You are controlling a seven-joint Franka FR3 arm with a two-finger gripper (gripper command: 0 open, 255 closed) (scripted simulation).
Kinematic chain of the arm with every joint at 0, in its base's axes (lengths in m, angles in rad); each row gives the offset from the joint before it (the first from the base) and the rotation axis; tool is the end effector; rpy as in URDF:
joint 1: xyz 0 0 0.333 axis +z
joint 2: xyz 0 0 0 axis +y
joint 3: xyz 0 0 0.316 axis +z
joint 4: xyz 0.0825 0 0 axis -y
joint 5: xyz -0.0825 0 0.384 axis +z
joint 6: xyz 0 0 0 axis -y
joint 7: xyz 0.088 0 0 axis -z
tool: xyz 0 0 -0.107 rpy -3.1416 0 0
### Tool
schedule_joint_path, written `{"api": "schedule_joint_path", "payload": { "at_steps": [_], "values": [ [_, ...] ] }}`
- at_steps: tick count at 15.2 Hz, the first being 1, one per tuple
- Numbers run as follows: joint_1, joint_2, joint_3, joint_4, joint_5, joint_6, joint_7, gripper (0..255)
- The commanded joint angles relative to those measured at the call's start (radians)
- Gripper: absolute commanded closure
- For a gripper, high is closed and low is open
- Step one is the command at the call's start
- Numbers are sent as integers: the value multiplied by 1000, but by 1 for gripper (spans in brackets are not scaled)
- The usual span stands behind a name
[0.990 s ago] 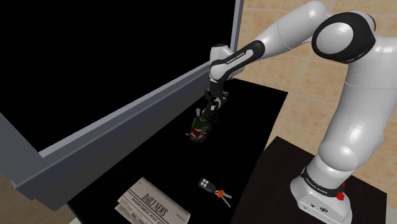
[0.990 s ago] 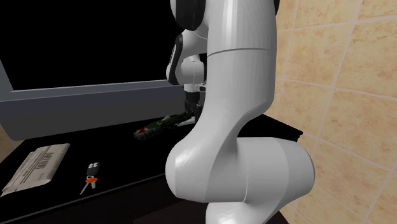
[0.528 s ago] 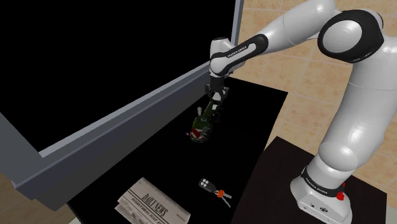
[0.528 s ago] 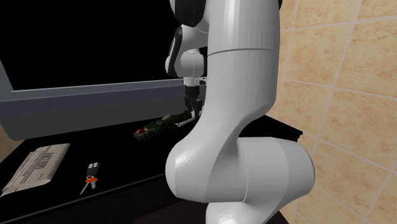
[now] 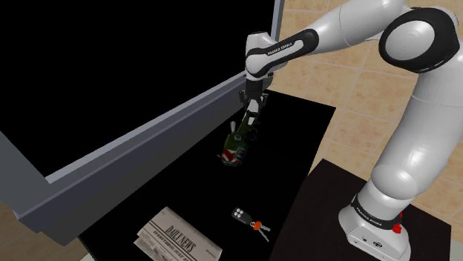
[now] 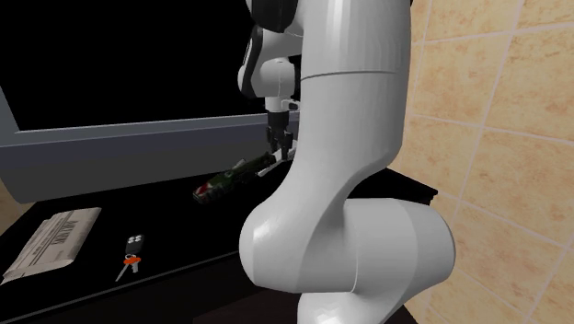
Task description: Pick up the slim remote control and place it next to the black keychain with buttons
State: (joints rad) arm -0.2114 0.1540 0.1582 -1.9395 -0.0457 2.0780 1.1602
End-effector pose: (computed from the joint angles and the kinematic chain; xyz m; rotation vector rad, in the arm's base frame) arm 0.5890 -0.0365 0.4051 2.5826 -1.7529 -0.0049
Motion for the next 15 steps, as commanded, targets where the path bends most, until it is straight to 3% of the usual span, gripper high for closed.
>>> {"api": "schedule_joint_path", "payload": {
  "at_steps": [1, 2, 15],
  "values": [
    [0, -7, 0, 17, 2, -24, -1, 255],
    [0, -10, 1, 23, 3, -33, -2, 255],
    [102, -395, 100, -415, 101, 27, 145, 255]
  ]
}}
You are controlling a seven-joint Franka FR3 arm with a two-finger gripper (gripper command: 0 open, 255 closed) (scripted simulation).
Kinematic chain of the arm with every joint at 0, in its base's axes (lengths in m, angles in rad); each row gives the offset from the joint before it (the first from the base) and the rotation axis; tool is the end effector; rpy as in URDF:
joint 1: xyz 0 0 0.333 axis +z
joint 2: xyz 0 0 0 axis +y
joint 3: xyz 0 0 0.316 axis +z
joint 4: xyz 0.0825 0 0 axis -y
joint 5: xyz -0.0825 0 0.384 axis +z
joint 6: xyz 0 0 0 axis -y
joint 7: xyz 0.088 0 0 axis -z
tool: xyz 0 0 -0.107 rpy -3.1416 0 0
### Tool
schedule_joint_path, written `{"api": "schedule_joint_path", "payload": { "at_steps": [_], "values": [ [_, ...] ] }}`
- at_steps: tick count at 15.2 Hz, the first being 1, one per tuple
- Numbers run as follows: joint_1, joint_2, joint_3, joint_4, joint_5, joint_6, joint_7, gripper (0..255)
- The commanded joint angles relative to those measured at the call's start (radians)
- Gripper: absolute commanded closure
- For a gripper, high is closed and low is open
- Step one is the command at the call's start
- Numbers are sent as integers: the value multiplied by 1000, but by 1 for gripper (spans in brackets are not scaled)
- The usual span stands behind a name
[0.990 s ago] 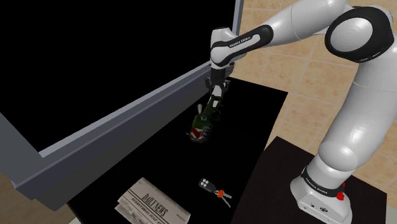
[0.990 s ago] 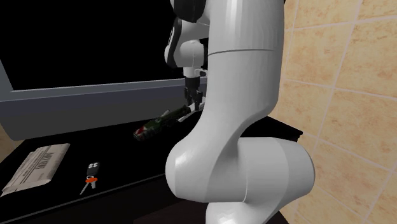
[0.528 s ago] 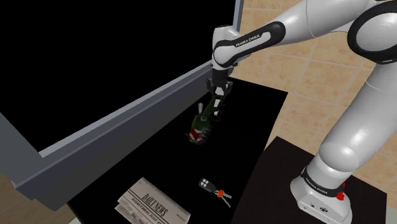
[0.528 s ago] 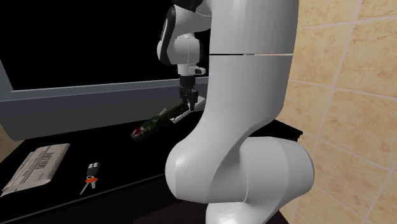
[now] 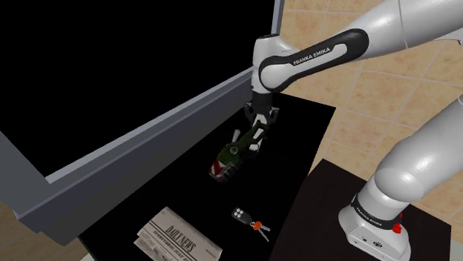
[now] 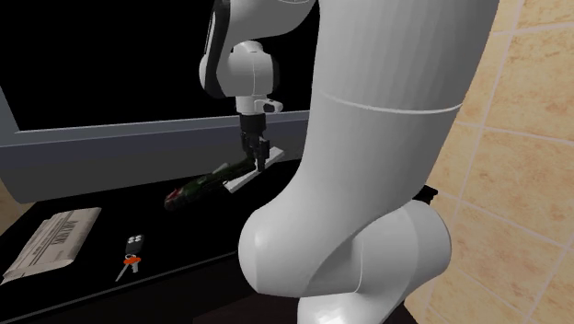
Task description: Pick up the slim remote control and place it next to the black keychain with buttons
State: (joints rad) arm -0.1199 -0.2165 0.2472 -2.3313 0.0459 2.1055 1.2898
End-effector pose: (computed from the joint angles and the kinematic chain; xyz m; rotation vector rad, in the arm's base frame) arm 0.4672 0.0640 0.4202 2.5834 -1.7525 -0.0045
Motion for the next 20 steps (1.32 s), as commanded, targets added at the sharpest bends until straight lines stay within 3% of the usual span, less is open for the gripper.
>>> {"api": "schedule_joint_path", "payload": {
  "at_steps": [1, 9, 17, 20],
  "values": [
    [22, -53, 20, -49, 21, -2, 28, 255],
    [131, -262, 108, -217, 126, -34, 145, 255],
    [269, -428, 218, -308, 250, -95, 299, 255],
    [275, -421, 231, -330, 260, -66, 306, 255]
  ]
}}
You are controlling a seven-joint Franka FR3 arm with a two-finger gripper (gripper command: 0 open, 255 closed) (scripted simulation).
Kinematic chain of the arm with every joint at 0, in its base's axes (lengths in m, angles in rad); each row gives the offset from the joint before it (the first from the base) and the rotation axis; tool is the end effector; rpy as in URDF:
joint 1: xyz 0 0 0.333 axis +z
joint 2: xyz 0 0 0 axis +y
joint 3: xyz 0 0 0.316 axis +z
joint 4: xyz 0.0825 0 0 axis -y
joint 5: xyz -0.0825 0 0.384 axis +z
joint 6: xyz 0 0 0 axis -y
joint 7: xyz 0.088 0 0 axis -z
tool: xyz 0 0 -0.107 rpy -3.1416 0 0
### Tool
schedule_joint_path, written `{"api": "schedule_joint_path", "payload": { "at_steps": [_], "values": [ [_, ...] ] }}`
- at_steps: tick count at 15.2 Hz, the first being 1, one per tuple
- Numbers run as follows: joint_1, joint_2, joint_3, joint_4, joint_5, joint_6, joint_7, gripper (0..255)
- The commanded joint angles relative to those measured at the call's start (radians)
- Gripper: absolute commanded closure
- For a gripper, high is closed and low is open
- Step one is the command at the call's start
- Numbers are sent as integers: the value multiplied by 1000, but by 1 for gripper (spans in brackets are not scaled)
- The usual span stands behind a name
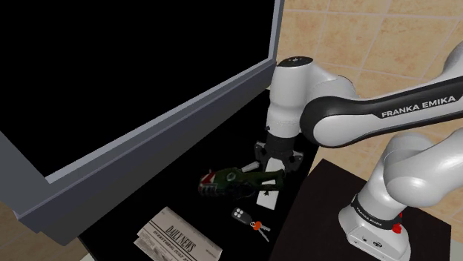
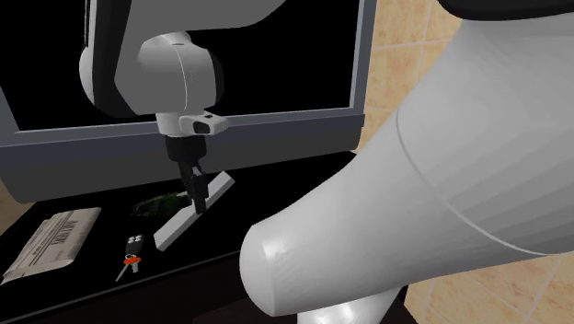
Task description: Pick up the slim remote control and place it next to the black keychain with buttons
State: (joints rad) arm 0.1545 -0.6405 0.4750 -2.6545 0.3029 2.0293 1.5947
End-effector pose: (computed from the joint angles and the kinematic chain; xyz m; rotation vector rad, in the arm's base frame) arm 0.2829 0.2196 0.4147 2.5823 -1.7520 -0.0047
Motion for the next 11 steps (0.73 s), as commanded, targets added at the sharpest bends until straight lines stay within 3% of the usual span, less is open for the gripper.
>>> {"api": "schedule_joint_path", "payload": {
  "at_steps": [1, 11],
  "values": [
    [1, 9, 7, -16, 5, 26, 1, 255],
    [-2, 97, 54, -98, 26, 195, 5, 255]
  ]
}}
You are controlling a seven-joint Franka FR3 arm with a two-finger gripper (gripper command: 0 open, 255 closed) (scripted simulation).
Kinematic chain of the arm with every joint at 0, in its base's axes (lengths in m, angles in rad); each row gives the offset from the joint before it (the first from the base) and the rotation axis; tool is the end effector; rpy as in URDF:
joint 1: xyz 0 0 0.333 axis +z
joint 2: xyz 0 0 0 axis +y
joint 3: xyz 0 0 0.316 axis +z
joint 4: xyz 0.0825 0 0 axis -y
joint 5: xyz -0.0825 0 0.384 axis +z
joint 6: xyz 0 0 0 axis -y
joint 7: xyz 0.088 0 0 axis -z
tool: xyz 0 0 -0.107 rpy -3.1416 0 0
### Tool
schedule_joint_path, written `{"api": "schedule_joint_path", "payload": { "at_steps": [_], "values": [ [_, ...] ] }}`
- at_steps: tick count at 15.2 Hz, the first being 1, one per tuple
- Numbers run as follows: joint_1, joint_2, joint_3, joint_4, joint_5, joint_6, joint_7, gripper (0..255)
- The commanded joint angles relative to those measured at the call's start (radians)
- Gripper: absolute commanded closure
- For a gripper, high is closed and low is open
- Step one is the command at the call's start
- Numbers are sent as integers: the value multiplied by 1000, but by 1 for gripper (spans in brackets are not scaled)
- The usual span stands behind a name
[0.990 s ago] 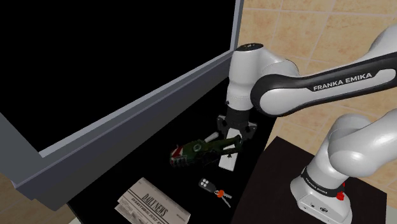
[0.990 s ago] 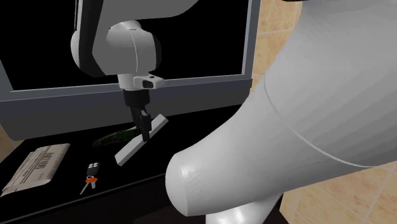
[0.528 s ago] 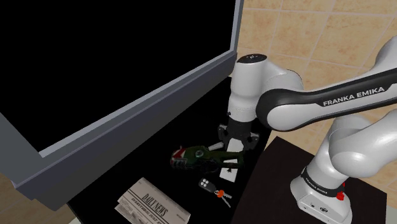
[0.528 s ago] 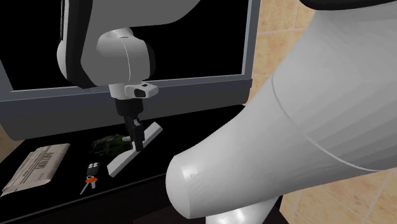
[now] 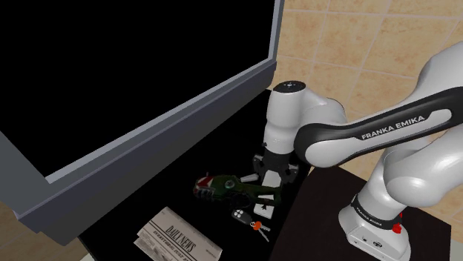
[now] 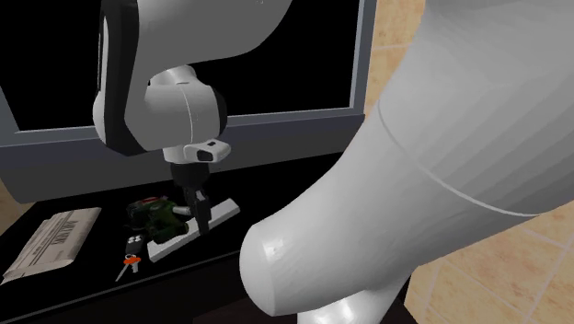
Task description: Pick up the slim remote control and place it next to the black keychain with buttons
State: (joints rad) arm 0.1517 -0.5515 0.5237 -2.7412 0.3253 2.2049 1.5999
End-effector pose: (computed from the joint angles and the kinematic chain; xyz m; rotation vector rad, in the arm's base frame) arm 0.2836 0.2202 0.3595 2.5814 -1.7542 -0.0045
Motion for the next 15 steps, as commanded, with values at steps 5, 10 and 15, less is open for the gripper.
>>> {"api": "schedule_joint_path", "payload": {
  "at_steps": [5, 10, 15],
  "values": [
    [-1, 30, 14, -24, 6, 54, 1, 255],
    [0, 30, 14, -24, 6, 53, 1, 0],
    [0, 30, 14, -24, 6, 54, 1, 0]
  ]
}}
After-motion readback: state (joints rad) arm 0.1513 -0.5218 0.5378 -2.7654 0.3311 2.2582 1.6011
